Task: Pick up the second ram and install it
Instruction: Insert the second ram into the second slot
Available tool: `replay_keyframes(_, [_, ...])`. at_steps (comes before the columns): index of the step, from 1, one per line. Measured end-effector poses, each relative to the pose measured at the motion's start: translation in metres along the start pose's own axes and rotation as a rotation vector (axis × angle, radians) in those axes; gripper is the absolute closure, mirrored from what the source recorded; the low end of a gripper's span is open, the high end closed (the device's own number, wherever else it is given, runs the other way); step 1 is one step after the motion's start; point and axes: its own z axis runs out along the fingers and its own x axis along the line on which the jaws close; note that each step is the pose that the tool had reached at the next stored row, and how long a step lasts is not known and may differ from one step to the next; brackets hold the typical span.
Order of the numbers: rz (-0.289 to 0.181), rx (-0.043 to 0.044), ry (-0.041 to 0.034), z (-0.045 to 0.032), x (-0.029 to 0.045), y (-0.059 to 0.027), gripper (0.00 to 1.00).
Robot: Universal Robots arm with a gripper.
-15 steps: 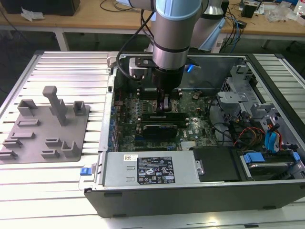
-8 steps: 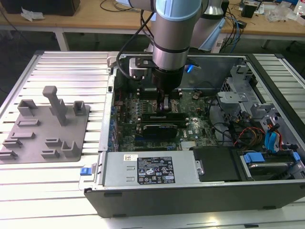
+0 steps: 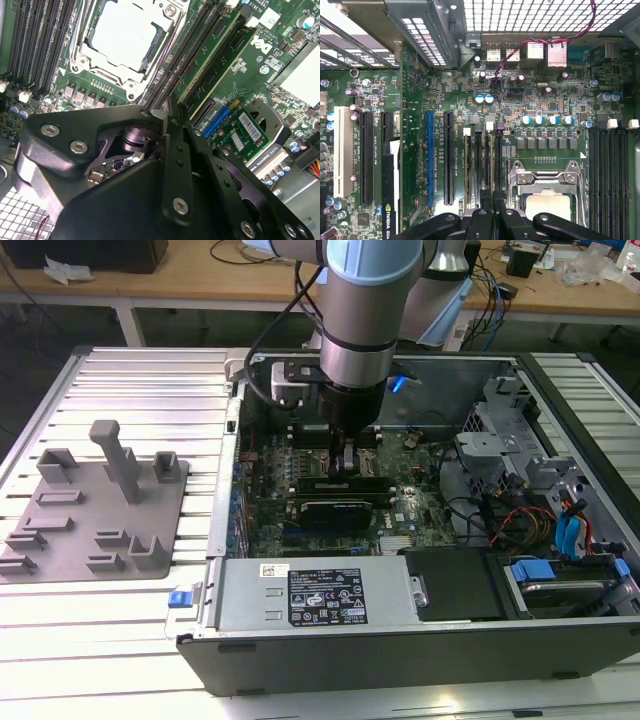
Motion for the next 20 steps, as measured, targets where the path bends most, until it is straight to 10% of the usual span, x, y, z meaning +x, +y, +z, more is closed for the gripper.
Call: replay_keyframes(20, [0.0,-0.0003,0.0004,0.0095,0.0,-0.0002,0.91])
